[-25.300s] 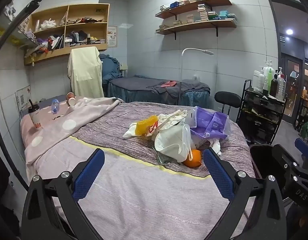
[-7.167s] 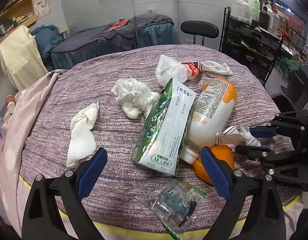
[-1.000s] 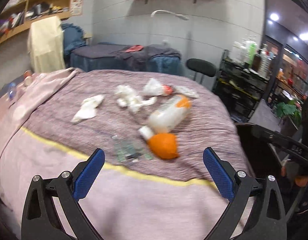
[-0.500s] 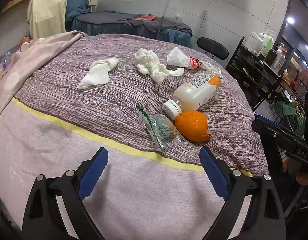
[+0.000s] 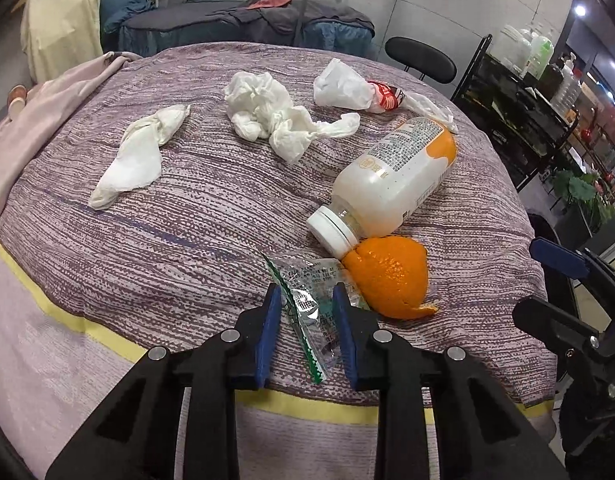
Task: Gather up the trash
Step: 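Grasp the clear green-edged plastic wrapper with the left gripper while the right grasps the orange peel, then carry the peel and plastic wrapper over the bin and open both grippers to drop them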
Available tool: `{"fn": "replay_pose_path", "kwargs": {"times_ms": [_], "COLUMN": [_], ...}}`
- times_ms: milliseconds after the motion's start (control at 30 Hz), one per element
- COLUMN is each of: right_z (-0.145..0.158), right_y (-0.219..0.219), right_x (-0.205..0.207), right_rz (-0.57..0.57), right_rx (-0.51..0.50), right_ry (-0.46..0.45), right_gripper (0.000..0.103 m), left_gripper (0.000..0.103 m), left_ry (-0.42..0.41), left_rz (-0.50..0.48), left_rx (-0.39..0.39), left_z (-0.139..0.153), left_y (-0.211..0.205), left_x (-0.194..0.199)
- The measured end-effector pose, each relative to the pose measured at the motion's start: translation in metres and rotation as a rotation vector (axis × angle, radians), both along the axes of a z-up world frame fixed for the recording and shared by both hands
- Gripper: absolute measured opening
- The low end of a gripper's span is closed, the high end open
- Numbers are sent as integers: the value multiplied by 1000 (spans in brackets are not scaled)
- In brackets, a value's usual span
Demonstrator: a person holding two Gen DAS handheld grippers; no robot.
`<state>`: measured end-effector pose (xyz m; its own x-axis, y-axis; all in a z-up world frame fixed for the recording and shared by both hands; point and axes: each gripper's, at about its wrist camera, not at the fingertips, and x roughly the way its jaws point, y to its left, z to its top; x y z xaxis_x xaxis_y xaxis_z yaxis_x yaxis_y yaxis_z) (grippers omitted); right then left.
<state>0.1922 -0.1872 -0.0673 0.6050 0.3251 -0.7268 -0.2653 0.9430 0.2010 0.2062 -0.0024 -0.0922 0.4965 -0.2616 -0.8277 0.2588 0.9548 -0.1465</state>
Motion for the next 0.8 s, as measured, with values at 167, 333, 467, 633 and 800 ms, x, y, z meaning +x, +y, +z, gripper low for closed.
{"fn": "replay_pose_path", "kwargs": {"times_ms": [167,333,467,633,800], "right_z": [-4,-14,-27,-49,-51], "right_y": [21,44,66,81,76], "right_x": [13,28,43,62,64], "right_rz": [58,127,182,216,214], "right_rx": [-60,-155,-243,-297,-266], "right_ry": [19,56,100,176,176], "right_gripper": [87,82,75,64,49], "left_gripper": [20,19,19,19,19], "left_ry": [-33,-103,-147,-158,-153], "left_rz": [24,70,120,137,146], "left_rx": [-37,-60,-77,-100,-114], "left_z": [6,24,37,40,36], "left_y": [8,21,34,41,44], "left_x": [-7,-22,-33,-42,-47]}}
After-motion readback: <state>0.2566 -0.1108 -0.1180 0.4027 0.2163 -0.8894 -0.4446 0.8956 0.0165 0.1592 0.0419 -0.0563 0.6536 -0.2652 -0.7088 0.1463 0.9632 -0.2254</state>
